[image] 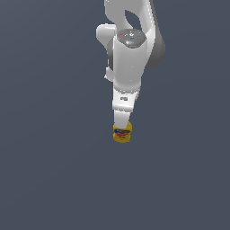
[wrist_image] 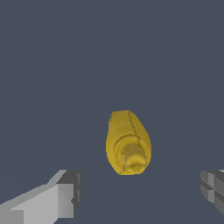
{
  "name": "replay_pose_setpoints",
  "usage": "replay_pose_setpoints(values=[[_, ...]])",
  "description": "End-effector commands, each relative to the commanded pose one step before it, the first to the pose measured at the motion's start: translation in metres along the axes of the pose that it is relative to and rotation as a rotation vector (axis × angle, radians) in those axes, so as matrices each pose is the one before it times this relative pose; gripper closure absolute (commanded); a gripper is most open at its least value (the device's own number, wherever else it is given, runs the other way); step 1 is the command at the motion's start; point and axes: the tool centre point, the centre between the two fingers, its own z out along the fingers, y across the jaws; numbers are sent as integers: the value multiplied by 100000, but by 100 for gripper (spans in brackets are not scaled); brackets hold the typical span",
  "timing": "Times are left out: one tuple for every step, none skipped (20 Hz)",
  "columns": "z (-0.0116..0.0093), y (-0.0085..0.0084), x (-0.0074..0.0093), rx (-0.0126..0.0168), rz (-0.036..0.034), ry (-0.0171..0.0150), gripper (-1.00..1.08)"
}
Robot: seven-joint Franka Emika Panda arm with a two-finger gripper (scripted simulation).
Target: Pick up the object and move it to a goal position.
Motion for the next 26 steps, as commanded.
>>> replay_pose_setpoints(values=[[139, 46, 82, 16, -1869, 19, -92], [30, 8, 17, 10, -362, 3, -92], [18, 4, 11, 6, -218, 2, -92], [6, 2, 1, 2, -69, 1, -92], [-23, -17, -16, 17, 452, -8, -92], [34, 0, -2, 0, 0, 0, -92], [100, -1, -5, 0, 0, 0, -92], [167, -1, -9, 0, 0, 0, -92], [232, -10, 15, -1, -49, 4, -92], [299, -11, 11, -1, -49, 5, -92], [367, -6, -21, 0, 0, 0, -92], [432, -19, 14, 0, -69, 9, -92], [500, -19, -1, 0, -48, 7, -92], [555, -24, 7, 0, -68, 10, -92], [513, -19, -2, 0, -48, 7, -92], [449, -14, 2, 0, -48, 6, -92], [386, -1, -21, 0, 0, 0, -92], [321, -3, 24, -2, -69, 3, -92], [260, 16, -11, 0, 0, 0, -92], [197, 26, -6, 0, 0, 0, -92], [133, 35, -2, 0, 0, 0, -92], [67, 38, 2, 0, 0, 0, -92], [15, 17, 2, 0, 0, 0, -92], [0, 0, 0, 0, 0, 0, 108], [0, 0, 0, 0, 0, 0, 108], [0, 0, 0, 0, 0, 0, 108]])
